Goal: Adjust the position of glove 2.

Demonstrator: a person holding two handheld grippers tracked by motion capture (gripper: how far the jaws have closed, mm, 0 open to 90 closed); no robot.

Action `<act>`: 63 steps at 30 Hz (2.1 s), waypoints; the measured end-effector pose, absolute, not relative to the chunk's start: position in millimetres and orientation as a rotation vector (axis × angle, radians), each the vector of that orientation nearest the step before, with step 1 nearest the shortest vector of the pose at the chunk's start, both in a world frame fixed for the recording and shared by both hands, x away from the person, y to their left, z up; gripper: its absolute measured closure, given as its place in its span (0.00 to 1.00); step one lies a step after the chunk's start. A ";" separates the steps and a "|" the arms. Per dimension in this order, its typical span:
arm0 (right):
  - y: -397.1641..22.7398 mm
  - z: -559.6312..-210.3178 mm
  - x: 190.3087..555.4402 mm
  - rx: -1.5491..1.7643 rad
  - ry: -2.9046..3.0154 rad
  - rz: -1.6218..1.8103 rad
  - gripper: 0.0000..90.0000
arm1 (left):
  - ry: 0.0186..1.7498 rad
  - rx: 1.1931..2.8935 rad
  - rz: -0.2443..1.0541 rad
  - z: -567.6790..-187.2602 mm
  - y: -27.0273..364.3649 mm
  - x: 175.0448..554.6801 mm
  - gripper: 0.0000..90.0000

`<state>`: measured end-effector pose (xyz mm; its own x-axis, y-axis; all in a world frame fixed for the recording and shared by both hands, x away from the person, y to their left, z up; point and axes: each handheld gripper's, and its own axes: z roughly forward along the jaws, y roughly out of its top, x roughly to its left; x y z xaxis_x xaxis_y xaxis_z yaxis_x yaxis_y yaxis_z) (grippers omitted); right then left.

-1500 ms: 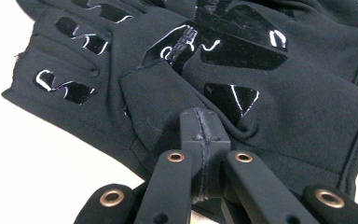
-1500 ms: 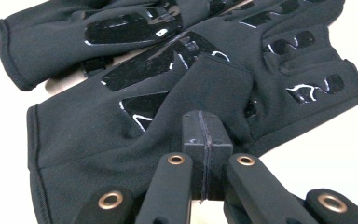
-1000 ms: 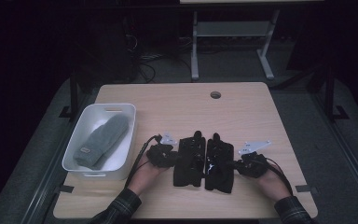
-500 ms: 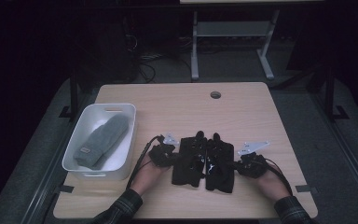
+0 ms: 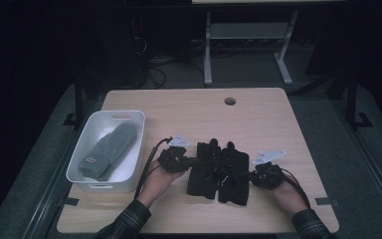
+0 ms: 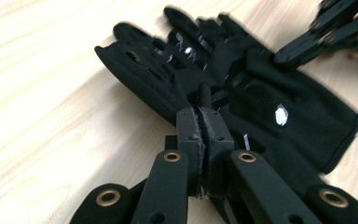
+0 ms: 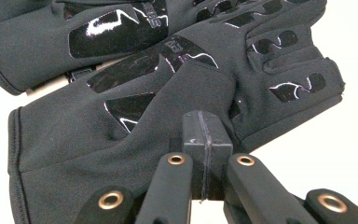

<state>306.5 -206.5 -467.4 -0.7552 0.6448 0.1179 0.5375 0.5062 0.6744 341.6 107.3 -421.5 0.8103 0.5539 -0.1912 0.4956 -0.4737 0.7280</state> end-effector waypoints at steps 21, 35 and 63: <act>-162.9 -467.2 321.6 0.969 2.624 1.121 1.00 | 0.708 2.120 0.069 -398.1 99.5 346.8 0.97; -185.7 -465.3 317.9 1.019 2.625 1.104 1.00 | 0.687 2.118 0.048 -398.3 86.1 344.9 0.97; -219.4 -458.3 322.1 1.111 2.527 1.121 0.96 | 0.595 2.160 -0.034 -411.7 30.9 343.8 0.99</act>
